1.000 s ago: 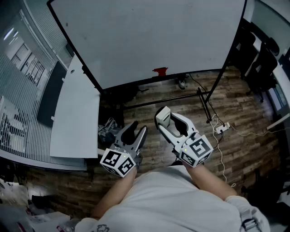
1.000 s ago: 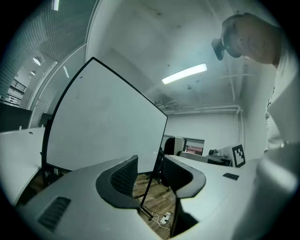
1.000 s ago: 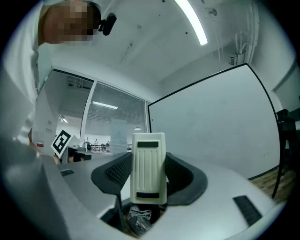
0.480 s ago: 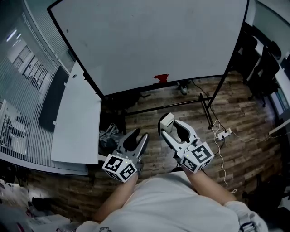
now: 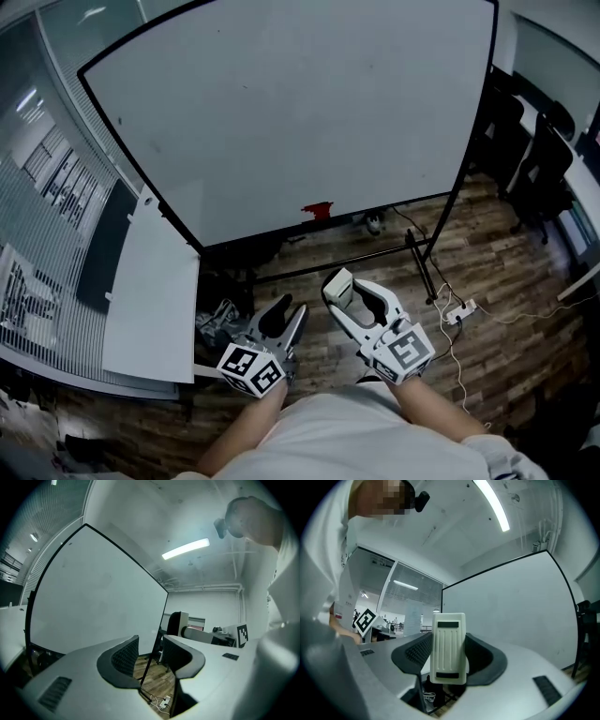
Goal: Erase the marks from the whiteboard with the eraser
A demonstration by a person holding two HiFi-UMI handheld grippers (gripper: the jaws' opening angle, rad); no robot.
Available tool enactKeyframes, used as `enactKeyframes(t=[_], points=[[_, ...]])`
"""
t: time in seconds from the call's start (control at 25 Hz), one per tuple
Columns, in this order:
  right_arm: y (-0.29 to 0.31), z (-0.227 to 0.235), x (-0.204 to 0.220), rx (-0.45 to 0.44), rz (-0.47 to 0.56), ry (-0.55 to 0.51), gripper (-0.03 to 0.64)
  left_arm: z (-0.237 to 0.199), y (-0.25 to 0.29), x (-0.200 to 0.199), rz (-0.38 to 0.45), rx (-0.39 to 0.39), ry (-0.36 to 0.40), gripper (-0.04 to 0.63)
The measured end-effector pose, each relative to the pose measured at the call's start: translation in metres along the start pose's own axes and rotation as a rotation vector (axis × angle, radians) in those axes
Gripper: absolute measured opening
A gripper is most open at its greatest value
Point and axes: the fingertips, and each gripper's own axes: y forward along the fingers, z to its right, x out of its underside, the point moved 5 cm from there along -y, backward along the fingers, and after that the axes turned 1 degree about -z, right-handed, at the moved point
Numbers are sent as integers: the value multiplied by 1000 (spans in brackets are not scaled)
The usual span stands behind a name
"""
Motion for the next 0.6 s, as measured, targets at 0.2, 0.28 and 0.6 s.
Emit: enactKeyframes(t=[0.2,0.28,0.6], points=[[4,69,-10,18,-17,-14,232,4,67,-8,18,5,-9,170],[3,95,-15,16,-16,-11,230,6,93,-11,35,10,-47,170],[1,172,-29,4,-11,-3,232,11,168,-21,53,2,-32,164]])
